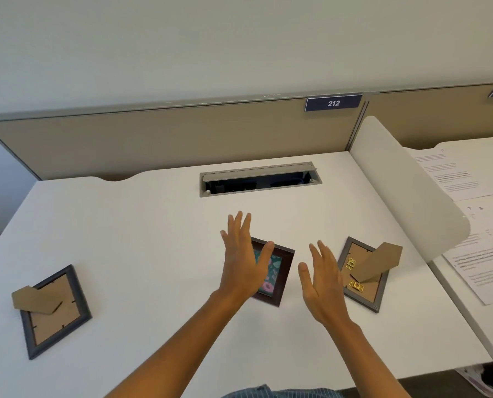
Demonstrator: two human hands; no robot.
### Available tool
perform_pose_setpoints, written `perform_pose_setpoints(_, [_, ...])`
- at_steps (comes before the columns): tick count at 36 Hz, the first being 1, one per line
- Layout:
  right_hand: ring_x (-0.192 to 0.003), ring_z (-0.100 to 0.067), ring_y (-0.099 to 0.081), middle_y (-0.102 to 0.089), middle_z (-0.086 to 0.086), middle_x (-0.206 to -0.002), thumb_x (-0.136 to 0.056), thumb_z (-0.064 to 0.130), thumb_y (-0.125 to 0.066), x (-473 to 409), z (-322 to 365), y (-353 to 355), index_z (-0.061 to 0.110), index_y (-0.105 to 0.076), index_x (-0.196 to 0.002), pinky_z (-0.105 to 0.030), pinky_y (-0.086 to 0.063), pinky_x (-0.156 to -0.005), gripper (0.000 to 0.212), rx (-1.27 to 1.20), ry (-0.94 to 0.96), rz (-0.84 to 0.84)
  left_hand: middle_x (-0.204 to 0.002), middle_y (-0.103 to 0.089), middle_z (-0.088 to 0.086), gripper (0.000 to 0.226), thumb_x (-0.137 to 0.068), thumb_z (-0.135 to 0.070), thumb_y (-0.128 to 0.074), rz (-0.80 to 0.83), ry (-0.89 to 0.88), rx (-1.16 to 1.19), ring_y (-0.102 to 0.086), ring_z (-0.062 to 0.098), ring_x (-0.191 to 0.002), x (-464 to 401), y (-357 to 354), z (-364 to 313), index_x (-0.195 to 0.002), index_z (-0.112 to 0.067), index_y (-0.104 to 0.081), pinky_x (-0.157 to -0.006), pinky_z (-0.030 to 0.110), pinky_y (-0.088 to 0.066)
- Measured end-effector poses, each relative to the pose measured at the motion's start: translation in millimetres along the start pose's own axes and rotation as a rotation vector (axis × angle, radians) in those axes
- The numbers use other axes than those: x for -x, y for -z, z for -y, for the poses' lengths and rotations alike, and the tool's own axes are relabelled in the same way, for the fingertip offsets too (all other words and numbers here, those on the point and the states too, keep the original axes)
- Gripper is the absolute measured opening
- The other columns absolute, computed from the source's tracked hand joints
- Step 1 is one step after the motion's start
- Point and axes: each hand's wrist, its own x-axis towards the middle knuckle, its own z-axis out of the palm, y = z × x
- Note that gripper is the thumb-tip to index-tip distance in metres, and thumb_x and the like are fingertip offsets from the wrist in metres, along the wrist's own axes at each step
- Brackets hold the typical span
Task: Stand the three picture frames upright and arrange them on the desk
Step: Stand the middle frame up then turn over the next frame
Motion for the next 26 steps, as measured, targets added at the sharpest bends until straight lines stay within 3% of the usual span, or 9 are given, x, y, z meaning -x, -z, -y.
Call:
perform_pose_setpoints(3, [-0.170,-0.015,0.004,-0.006,0.006,-0.185,-0.109,0.057,-0.035,-3.5,-11.3,11.1,0.025,-0.024,-0.173,-0.049,-0.001,-0.136,0.072,0.097,0.058,-0.030,-0.178,0.001,-0.001,0.081,-0.102,-0.049,-0.056,-0.018,-0.153,-0.036,0.013,0.018,-0.163,-1.7,-8.2,-21.7,-0.166,-0.018,-0.019,-0.130,0.045,0.011])
perform_pose_setpoints(6, [-0.170,-0.018,0.005,-0.005,0.004,-0.185,-0.109,0.056,-0.038,-6.5,-21.7,23.3,0.024,-0.024,-0.173,-0.048,0.002,-0.135,0.073,0.134,0.066,-0.057,-0.178,0.002,-0.002,0.081,-0.102,-0.051,-0.055,0.013,-0.260,-0.027,0.012,0.018,-0.163,-1.8,-19.6,-46.7,-0.167,-0.021,-0.017,-0.131,0.049,0.004])
perform_pose_setpoints(11, [-0.170,-0.028,-0.007,-0.014,-0.005,-0.184,-0.108,0.056,-0.040,-8.0,-37.8,44.0,0.019,-0.029,-0.172,-0.057,-0.011,-0.134,0.075,0.139,0.026,-0.091,-0.178,0.002,-0.004,0.079,-0.105,-0.045,-0.056,0.153,-0.354,-0.021,0.010,0.014,-0.163,2.8,-50.6,-77.6,-0.168,-0.020,-0.015,-0.133,0.045,-0.002])
perform_pose_setpoints(15, [-0.167,-0.034,-0.017,-0.025,-0.012,-0.180,-0.104,0.055,-0.042,-5.3,-57.3,58.6,0.012,-0.032,-0.168,-0.062,-0.022,-0.133,0.078,0.122,-0.029,-0.113,-0.174,0.009,-0.018,0.078,-0.108,-0.040,-0.051,0.377,-0.320,0.025,0.018,-0.005,-0.157,12.8,-77.5,-83.5,-0.168,-0.027,-0.002,-0.132,0.037,0.000])
perform_pose_setpoints(19, [-0.165,-0.038,-0.020,-0.026,-0.015,-0.178,-0.103,0.031,-0.070,-1.6,-84.0,68.5,0.008,-0.034,-0.167,-0.065,-0.030,-0.129,0.077,0.163,-0.076,-0.096,-0.178,-0.005,-0.005,0.078,-0.107,-0.046,-0.049,0.503,-0.216,0.042,-0.001,0.012,-0.164,23.2,-104.8,-81.1,-0.168,-0.025,-0.004,-0.134,0.046,-0.010])
perform_pose_setpoints(22, [-0.165,-0.039,-0.021,-0.021,-0.013,-0.180,-0.103,0.034,-0.072,4.3,-101.2,75.2,0.013,-0.032,-0.168,-0.061,-0.029,-0.129,0.079,0.176,-0.161,-0.060,-0.177,-0.011,-0.004,0.080,-0.105,-0.048,-0.053,0.558,-0.064,0.058,-0.013,0.017,-0.163,29.6,-123.2,-73.8,-0.167,-0.025,-0.010,-0.132,0.041,-0.021])
perform_pose_setpoints(26, [-0.162,-0.039,-0.027,-0.023,-0.011,-0.180,-0.103,0.032,-0.073,14.0,-121.5,78.0,0.017,-0.029,-0.169,-0.065,-0.035,-0.127,0.081,0.101,-0.274,-0.032,-0.175,-0.019,0.000,0.077,-0.104,-0.043,-0.058,0.610,0.078,0.017,-0.023,0.023,-0.160,33.5,-146.7,-60.9,-0.166,-0.023,-0.017,-0.128,0.042,-0.028])
